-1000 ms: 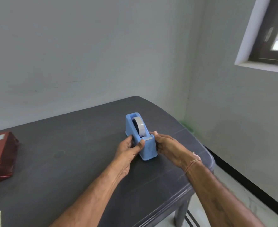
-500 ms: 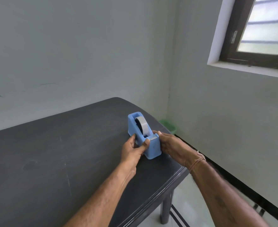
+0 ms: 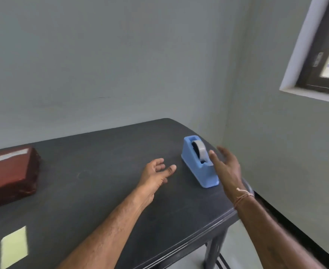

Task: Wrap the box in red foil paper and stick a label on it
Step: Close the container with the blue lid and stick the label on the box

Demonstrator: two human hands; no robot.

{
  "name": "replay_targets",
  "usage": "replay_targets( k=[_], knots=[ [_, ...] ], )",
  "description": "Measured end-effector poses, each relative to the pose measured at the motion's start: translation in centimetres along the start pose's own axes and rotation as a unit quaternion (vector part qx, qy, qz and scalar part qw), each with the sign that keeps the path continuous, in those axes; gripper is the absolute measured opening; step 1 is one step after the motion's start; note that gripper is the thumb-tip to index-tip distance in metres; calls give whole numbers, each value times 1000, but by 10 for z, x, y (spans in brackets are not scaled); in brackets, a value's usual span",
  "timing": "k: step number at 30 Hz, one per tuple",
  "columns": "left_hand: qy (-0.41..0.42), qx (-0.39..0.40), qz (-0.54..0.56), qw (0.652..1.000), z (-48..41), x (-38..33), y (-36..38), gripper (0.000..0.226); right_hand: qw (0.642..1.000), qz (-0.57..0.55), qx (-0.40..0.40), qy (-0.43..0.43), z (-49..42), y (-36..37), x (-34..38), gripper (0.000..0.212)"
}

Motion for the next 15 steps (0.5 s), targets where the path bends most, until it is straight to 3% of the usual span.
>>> replay_targets(
  k=[3, 7, 9, 15],
  knots=[
    [13, -68, -17, 997, 25, -9, -76, 58, 989, 41, -1, -144, 38, 44, 72, 42],
    [38, -161, -74, 984, 77, -22, -183, 49, 960, 41, 232, -153, 98, 168, 106, 39],
    [30, -217, -114, 969, 114, -18, -250, 48, 921, 62, 348, -164, 148, 240, 109, 41],
    [-80, -290, -306, 903, 195, 7, -381, 63, 802, 130, 539, -221, 259, 376, 112, 54]
  ],
)
Point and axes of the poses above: each hand's wrist, its own z-axis away from the middle knuckle, its own y-axis out of the palm, x = y × z, the point moved 9 cm from there along -z, towards the middle knuckle, and after that the axes turned 2 degrees about -y, right-handed, at the moved point
